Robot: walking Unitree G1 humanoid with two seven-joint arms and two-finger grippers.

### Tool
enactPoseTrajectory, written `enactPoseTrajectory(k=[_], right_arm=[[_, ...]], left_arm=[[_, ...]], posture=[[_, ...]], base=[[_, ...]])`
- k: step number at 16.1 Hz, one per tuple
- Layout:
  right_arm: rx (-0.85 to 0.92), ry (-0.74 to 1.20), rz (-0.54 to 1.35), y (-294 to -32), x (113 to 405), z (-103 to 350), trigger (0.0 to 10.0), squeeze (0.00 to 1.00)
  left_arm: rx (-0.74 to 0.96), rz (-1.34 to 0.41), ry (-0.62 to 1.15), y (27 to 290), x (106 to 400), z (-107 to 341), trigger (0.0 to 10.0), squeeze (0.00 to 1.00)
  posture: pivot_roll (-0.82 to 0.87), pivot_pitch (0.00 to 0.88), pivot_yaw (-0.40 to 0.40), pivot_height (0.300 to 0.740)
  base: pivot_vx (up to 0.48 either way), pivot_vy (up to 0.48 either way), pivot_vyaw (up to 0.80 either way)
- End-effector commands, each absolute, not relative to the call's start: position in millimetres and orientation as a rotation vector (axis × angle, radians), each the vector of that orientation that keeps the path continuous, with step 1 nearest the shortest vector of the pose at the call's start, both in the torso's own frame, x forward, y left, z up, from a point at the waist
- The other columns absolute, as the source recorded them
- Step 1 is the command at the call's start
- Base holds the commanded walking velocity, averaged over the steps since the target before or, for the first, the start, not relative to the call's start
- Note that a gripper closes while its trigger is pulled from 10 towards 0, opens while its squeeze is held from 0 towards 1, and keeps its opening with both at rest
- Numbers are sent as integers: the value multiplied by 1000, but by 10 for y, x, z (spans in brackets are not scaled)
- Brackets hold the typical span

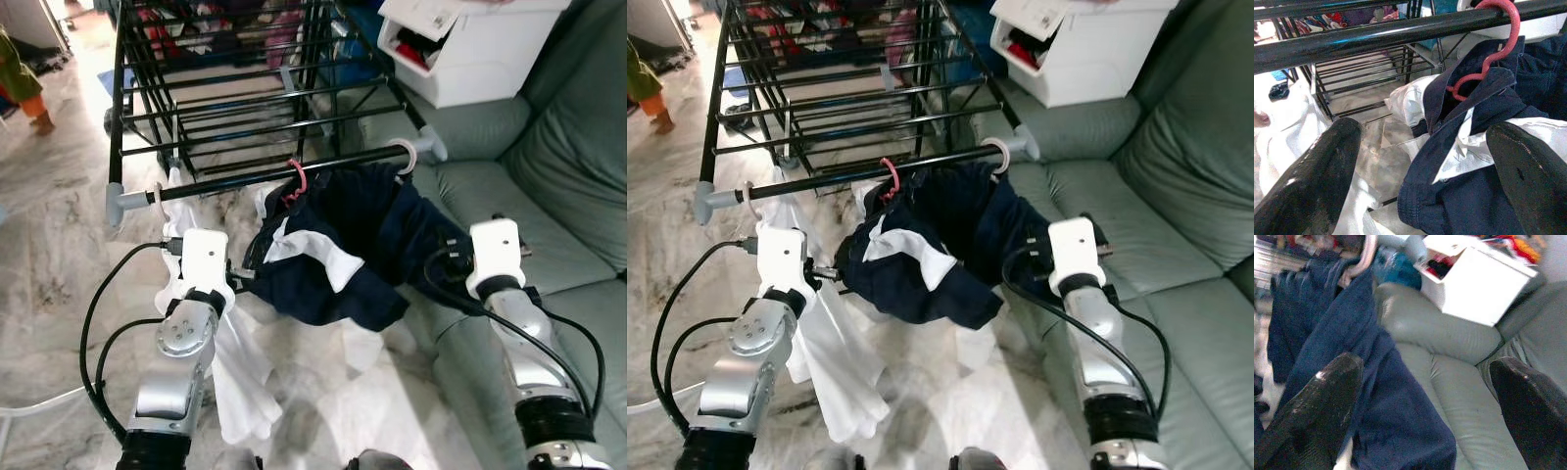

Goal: Hang hanger

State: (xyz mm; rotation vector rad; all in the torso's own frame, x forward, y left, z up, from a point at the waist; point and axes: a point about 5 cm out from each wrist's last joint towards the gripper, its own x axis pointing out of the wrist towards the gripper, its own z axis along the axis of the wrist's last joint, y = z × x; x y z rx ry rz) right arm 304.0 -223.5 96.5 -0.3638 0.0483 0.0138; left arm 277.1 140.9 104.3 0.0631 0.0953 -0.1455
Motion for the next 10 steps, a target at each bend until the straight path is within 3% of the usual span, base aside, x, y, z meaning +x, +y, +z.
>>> enactPoseTrajectory(k=[1, 2, 10], right_arm=[[-365, 42, 46, -2207, 3110, 1016, 10000, 0], [-340, 53, 33, -2228, 3116, 1012, 10000, 0], [-383, 56, 24, -2249, 3117, 984, 10000, 0]], left_arm=[[73, -135, 95, 1482, 2766, 1052, 10000, 0], [76, -140, 91, 1484, 2762, 1056, 10000, 0], [68, -160, 93, 1492, 2733, 1060, 10000, 0]], posture=[[23, 10, 7, 740], [25, 12, 7, 740], [26, 25, 10, 740]], base=[[0, 0, 0], [0, 0, 0], [337, 0, 0]])
